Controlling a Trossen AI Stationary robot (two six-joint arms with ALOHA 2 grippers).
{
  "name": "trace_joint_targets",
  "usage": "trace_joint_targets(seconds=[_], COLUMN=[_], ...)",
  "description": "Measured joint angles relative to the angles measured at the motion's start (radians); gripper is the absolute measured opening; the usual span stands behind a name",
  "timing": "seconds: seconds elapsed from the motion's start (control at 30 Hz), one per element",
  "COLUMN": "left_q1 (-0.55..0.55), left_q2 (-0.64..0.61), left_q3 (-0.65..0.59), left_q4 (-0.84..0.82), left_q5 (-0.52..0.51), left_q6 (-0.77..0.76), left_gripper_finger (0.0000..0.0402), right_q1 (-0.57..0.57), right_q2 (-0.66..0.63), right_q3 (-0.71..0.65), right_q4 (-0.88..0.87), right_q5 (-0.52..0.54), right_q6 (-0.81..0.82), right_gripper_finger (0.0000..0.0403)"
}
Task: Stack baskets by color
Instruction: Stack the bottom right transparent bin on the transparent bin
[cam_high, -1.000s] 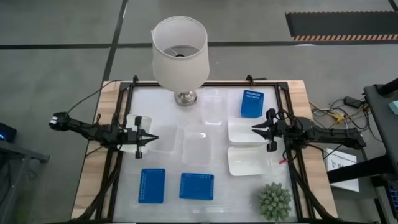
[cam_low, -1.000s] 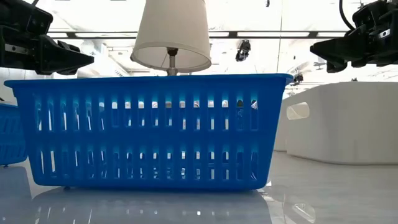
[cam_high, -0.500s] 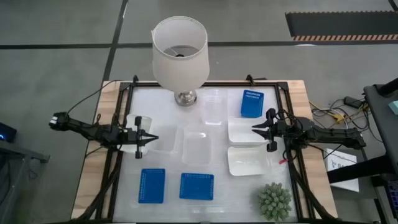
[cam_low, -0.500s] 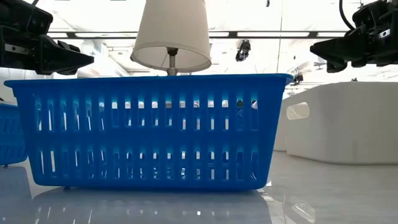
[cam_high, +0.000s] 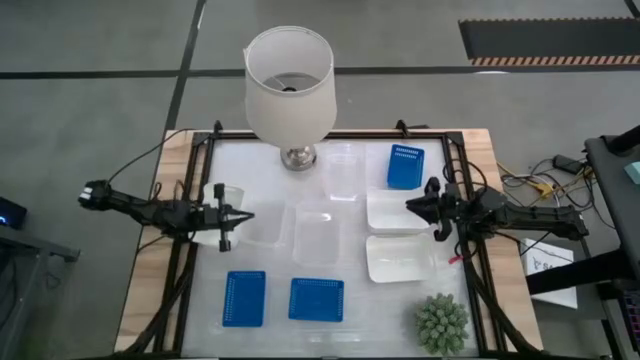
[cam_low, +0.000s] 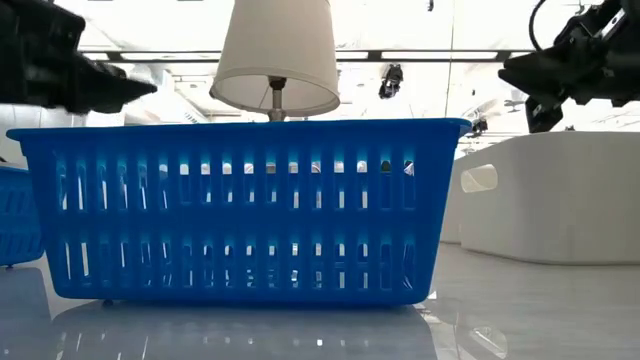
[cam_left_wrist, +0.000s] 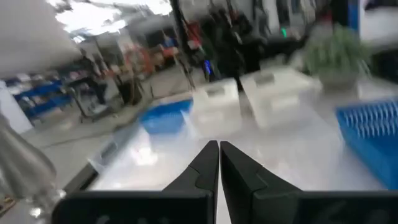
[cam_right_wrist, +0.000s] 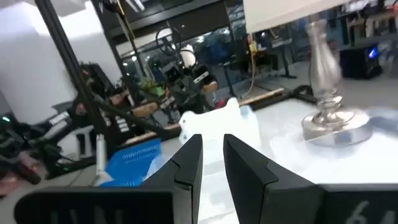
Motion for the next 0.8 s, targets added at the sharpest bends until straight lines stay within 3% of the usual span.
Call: trace_joint_targets(seconds=[0.1,0.2,0.37,0.63,0.8], left_q1=[-0.001,0.000,0.000,0.000,0.000], left_q2=[0.010,0.012,0.010,0.009,0.008], left_q3=[0.000,0.000,0.000,0.000,0.000], left_q4=[0.157,0.331,0.531,0.612,0.669], left_q5=[0.005,0.004,0.005,0.004,-0.107], left_q6=[-0.107,-0.245,-0.259,-0.259,-0.251], left_gripper_finger=[0.0000,0.0000,0.0000,0.0000,0.0000], right_q1=[0.000,0.000,0.000,0.000,0.000], right_q2=[0.000,0.000,0.000,0.000,0.000], right_q3=[0.000,0.000,0.000,0.000,0.000], right_q4=[0.000,-0.001,0.017,0.018,0.022], right_q5=[-0.006,-0.005,0.022,0.032,0.033], right_q6=[0.105,0.111,0.100,0.098,0.148], right_gripper_finger=[0.0059,0.0059,0.0059,0.0059,0.0059])
